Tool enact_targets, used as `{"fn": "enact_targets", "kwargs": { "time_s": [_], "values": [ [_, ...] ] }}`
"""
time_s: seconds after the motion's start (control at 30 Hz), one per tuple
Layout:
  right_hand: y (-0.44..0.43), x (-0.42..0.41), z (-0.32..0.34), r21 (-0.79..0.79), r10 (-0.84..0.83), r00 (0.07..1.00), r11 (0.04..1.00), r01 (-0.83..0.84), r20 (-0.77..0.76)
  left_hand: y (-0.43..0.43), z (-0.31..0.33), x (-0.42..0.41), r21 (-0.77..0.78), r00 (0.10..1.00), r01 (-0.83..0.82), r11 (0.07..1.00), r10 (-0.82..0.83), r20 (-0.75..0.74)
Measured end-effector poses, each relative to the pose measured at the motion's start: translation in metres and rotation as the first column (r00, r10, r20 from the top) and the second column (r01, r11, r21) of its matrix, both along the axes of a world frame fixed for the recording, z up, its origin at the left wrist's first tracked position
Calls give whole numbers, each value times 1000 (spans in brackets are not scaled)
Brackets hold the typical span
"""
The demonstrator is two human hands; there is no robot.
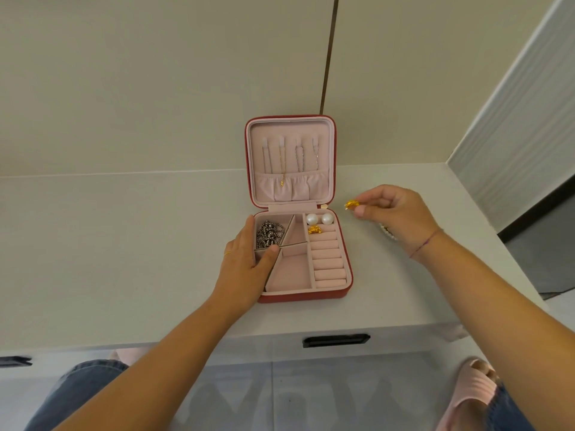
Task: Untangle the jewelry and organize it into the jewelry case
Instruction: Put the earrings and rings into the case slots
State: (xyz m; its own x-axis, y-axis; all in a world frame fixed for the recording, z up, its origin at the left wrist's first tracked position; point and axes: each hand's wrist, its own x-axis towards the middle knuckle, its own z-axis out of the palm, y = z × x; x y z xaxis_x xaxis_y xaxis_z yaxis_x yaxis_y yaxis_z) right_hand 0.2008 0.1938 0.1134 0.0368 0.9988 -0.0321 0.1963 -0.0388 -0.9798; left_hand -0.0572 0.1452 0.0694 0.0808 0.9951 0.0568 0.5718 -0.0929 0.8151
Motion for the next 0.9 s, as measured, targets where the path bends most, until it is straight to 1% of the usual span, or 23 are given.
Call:
{"fn": "enact_targets", "kwargs": {
  "time_s": [0.07,0.13,0.2,0.47,0.6,0.7,0.9],
  "values": [
    [-6,-15,-4,33,76,996,996,-77,40,0,0,0,-2,1000,-10,1000,10,-17],
    [-10,-22,-9,62,95,990,993,-102,102,0,0,1,-12,1000,-17,1000,17,-21],
    [-11,-26,-14,73,95,983,992,-108,159,1,-1,-1,-5,1000,-12,1000,12,-17],
    [-8,-31,-22,104,52,967,991,-80,249,-1,2,2,-2,1000,-14,1000,14,-3],
    [-8,-29,-20,120,92,940,983,-138,329,1,0,1,-3,1000,-14,1000,14,-12],
    [-9,-26,-19,112,119,931,980,-167,346,0,0,1,-1,1000,-15,1000,15,-9],
    [-8,-30,-19,134,76,910,981,-142,408,-1,2,1,-8,1000,-17,1000,16,-8]
  ]
}}
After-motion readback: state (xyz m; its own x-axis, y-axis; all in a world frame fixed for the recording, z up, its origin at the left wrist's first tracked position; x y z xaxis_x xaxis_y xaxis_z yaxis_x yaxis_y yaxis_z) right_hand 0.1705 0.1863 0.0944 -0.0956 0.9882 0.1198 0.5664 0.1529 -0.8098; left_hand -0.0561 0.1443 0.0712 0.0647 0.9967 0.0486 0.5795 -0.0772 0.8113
